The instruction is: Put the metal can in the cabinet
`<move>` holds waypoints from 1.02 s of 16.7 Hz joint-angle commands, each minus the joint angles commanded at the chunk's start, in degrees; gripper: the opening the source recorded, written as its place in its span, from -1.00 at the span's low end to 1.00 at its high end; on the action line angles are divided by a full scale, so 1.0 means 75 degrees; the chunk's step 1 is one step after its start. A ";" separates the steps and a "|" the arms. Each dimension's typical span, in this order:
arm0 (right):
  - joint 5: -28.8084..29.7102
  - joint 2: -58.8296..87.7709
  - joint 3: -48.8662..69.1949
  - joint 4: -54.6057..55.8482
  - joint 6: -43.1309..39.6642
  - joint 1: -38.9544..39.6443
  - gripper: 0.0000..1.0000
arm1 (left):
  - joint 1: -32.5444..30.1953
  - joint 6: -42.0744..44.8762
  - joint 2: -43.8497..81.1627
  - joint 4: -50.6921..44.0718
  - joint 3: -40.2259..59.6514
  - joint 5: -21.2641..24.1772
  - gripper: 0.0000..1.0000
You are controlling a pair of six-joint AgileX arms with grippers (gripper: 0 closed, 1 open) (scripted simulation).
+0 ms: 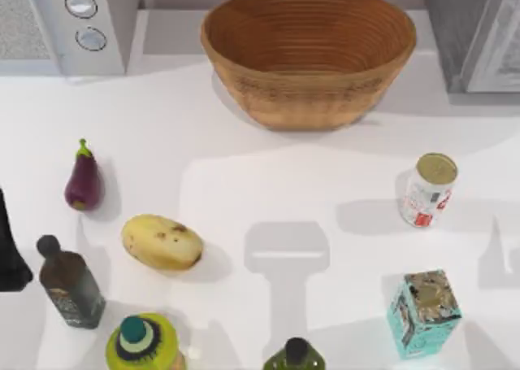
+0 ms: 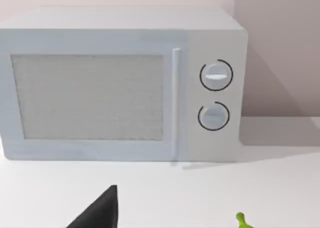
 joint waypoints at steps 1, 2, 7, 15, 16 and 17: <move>0.0000 0.0000 0.0000 0.0000 0.0000 0.0000 1.00 | 0.0000 0.0000 0.0000 0.0000 0.0000 0.0000 1.00; 0.0003 0.0006 0.0002 0.0003 0.0002 0.0003 1.00 | 0.0000 0.0000 0.0000 0.0000 0.0000 0.0000 1.00; 0.0548 0.1230 0.0349 0.0602 0.0357 0.0625 1.00 | 0.0000 0.0000 0.0000 0.0000 0.0000 0.0000 1.00; 0.2436 0.6692 0.1544 0.2646 0.1571 0.2725 1.00 | 0.0000 0.0000 0.0000 0.0000 0.0000 0.0000 1.00; 0.2684 0.7428 0.1703 0.2915 0.1730 0.3000 1.00 | 0.0000 0.0000 0.0000 0.0000 0.0000 0.0000 1.00; 0.2923 0.8125 0.1860 0.3176 0.1882 0.3267 1.00 | 0.0000 0.0000 0.0000 0.0000 0.0000 0.0000 1.00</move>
